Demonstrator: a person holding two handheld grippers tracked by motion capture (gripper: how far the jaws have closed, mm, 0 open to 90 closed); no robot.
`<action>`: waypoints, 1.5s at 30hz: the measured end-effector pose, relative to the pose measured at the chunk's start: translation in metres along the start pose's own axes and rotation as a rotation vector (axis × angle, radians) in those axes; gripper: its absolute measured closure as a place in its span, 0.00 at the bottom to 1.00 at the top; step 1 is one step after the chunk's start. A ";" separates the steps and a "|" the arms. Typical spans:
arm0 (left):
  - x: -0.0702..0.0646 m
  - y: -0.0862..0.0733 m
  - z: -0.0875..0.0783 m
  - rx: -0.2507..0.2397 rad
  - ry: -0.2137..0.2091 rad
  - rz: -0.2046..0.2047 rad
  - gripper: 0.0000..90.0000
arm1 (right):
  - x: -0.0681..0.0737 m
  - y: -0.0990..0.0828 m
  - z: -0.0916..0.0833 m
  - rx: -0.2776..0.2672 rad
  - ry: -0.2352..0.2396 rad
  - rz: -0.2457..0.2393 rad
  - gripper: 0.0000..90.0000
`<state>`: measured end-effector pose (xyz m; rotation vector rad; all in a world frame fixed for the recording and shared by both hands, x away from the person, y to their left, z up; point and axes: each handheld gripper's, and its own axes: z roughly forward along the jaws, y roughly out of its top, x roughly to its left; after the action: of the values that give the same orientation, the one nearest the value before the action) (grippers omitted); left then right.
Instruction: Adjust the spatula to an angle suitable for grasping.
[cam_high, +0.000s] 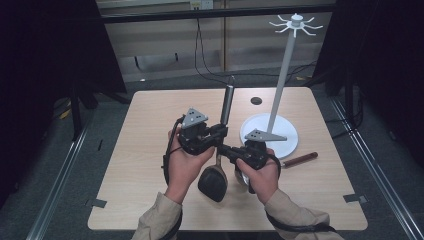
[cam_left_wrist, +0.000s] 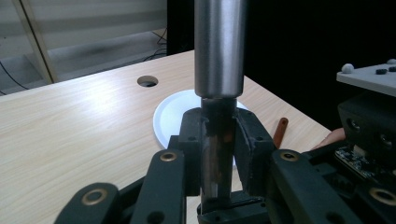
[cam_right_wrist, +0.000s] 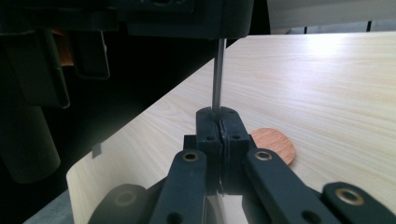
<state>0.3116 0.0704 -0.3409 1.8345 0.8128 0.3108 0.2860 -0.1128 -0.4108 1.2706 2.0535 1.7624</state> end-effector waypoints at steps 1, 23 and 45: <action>0.000 0.000 -0.001 -0.007 -0.001 0.000 0.81 | 0.000 0.000 -0.001 0.004 0.007 0.006 0.99; 0.024 -0.023 0.006 -0.016 0.019 -0.034 0.31 | -0.022 0.015 -0.029 0.037 0.059 0.035 0.99; 0.049 -0.067 0.015 0.050 0.059 -0.098 0.21 | -0.036 0.039 -0.056 0.020 0.088 0.027 0.99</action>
<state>0.3301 0.1056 -0.4152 1.8321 0.9563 0.2850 0.2944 -0.1806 -0.3743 1.2535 2.1146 1.8457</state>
